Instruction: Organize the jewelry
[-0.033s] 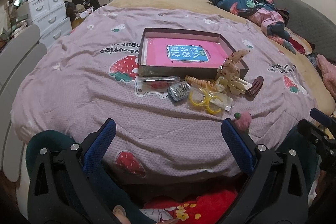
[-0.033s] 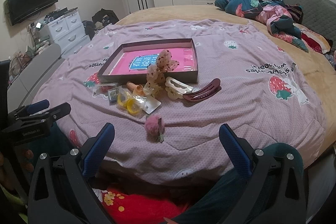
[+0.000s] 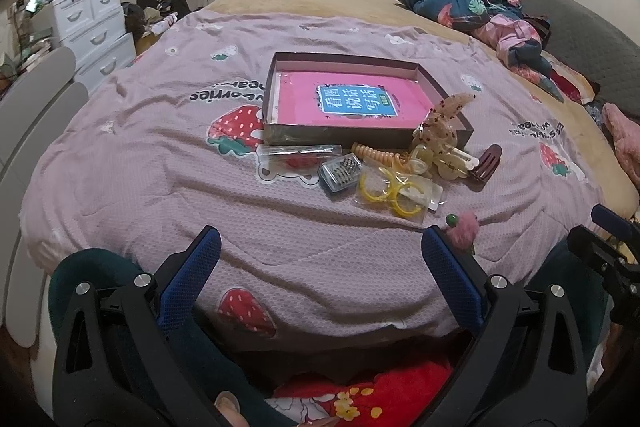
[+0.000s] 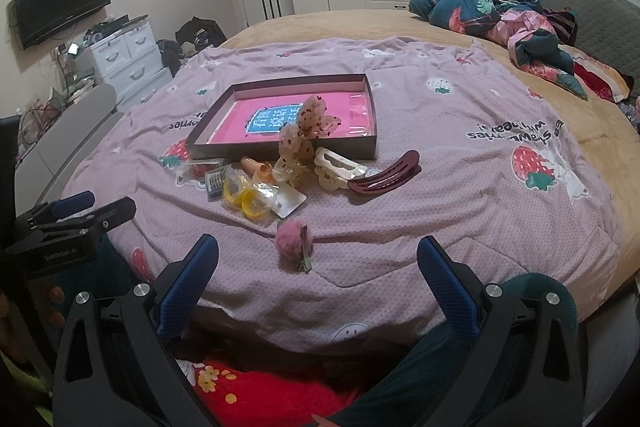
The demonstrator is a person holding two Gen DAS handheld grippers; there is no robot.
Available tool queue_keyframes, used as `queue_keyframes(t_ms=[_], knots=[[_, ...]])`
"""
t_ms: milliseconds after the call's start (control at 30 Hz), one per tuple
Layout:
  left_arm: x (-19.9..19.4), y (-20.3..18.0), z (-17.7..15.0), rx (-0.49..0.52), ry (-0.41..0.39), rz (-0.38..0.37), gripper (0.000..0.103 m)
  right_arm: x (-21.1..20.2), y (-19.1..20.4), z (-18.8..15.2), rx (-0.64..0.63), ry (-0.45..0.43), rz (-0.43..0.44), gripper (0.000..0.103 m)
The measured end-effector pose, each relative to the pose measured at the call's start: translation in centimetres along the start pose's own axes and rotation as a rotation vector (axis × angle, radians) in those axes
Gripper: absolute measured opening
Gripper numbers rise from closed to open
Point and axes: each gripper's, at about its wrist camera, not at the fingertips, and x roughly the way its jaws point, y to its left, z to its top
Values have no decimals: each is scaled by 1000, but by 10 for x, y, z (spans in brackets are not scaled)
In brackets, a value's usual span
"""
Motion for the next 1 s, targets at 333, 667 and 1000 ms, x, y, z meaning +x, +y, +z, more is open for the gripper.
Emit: queue_keyframes(t_ms=[333,667,1000], knots=[[17,-16,7,35,30,-54,94,5,-26,15,33,-12,-17,99],[50,-16,23,11,91,-68,94,20,-48,41,52,-21,-15,99],[82,16,53,-87,109,-31,94,62,-45,60,70,37,55,99]])
